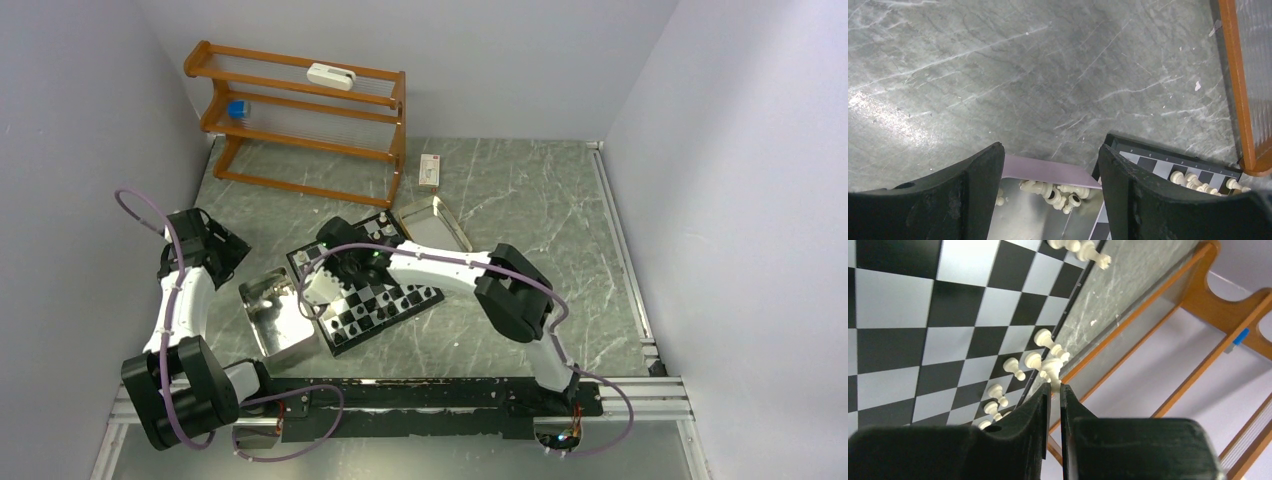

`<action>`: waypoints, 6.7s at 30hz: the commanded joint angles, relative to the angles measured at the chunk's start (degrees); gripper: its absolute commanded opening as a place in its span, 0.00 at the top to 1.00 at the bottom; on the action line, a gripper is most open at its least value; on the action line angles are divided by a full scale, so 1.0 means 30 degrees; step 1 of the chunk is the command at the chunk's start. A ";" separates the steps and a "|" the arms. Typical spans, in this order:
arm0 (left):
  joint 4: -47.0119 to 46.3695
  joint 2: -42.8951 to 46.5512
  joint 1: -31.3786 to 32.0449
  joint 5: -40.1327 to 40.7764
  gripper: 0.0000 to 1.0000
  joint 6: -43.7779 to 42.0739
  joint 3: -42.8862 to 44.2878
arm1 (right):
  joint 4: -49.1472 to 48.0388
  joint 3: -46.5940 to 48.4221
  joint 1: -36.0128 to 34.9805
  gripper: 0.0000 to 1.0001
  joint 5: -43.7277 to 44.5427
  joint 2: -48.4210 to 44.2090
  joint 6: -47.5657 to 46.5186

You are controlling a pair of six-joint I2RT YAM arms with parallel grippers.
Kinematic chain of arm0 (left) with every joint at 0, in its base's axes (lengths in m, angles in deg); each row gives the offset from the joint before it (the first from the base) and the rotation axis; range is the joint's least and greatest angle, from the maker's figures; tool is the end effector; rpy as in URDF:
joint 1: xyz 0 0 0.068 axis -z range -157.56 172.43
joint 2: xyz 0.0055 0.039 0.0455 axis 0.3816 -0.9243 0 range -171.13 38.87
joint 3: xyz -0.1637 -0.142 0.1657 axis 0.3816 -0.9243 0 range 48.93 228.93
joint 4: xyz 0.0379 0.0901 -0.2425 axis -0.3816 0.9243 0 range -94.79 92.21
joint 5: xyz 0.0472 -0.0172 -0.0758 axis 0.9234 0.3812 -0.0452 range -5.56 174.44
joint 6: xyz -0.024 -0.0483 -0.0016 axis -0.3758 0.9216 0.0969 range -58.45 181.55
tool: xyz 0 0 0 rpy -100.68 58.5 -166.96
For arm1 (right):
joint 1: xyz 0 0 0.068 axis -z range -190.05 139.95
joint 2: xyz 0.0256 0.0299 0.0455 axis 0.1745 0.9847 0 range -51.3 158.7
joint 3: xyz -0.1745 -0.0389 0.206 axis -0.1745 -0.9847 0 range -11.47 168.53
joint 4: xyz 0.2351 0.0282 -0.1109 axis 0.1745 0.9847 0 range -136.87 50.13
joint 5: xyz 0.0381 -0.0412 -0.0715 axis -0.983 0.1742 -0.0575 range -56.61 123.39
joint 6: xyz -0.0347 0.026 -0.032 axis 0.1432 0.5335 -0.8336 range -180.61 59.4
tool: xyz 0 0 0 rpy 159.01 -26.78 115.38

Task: Set up the chess pieces on the board
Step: Place the chess piece on the chessboard.

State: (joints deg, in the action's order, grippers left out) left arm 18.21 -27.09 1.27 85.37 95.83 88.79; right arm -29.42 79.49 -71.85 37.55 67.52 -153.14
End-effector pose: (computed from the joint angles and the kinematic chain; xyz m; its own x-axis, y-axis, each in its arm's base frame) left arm 0.2149 0.0839 0.2178 -0.3735 -0.7485 -0.5480 -0.7034 0.6136 -0.3587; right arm 0.2238 0.4120 0.2055 0.8688 -0.4882 0.0827 -0.2980 -0.6489 -0.7001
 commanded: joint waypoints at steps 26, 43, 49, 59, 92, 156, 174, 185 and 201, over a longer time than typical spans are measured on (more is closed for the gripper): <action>-0.1164 -0.0447 -0.0093 -0.0925 0.27 0.0054 -0.0221 | 0.2333 0.2101 -0.0007 0.80 0.1279 0.3049 -0.1656; -0.0714 -0.0026 -0.0064 -0.1089 0.27 -0.0125 0.0118 | 0.2286 0.2872 0.1193 0.65 -0.3593 0.1128 0.4919; -0.0287 0.0716 0.0031 -0.0797 0.28 -0.0210 -0.0055 | -0.1605 0.0260 0.2362 0.65 -0.8143 -0.1112 1.0523; -0.0644 0.1440 0.0201 -0.0339 0.28 -0.0468 -0.0690 | -0.4412 -0.1464 0.2611 0.58 -0.8871 -0.0760 1.2989; -0.1023 0.0920 0.0226 -0.0339 0.28 -0.0470 -0.0600 | -0.9992 -0.3629 0.1748 0.35 -0.3728 0.1241 1.1123; -0.0842 0.0773 0.0259 0.0195 0.28 -0.0426 -0.0277 | -0.8772 -0.2846 0.2124 0.35 -0.3193 0.1884 0.8242; 0.1536 0.0832 0.0472 0.1616 0.28 0.0801 0.0740 | -0.8937 -0.3364 0.2141 0.35 -0.3337 0.0720 0.8607; 0.7159 0.2361 0.2380 0.1168 0.35 0.1783 0.3102 | -1.1204 -0.5772 0.2484 0.33 -0.3670 -0.4451 1.5724; 0.7355 0.3259 0.4156 0.2231 0.62 0.4245 -0.0286 | -1.3501 -1.0572 0.2754 0.00 -0.4699 -1.2098 2.7848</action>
State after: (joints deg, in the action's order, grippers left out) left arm 40.64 -15.39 13.24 89.56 104.47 89.88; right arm -67.30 49.61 -63.65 24.79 34.43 -81.27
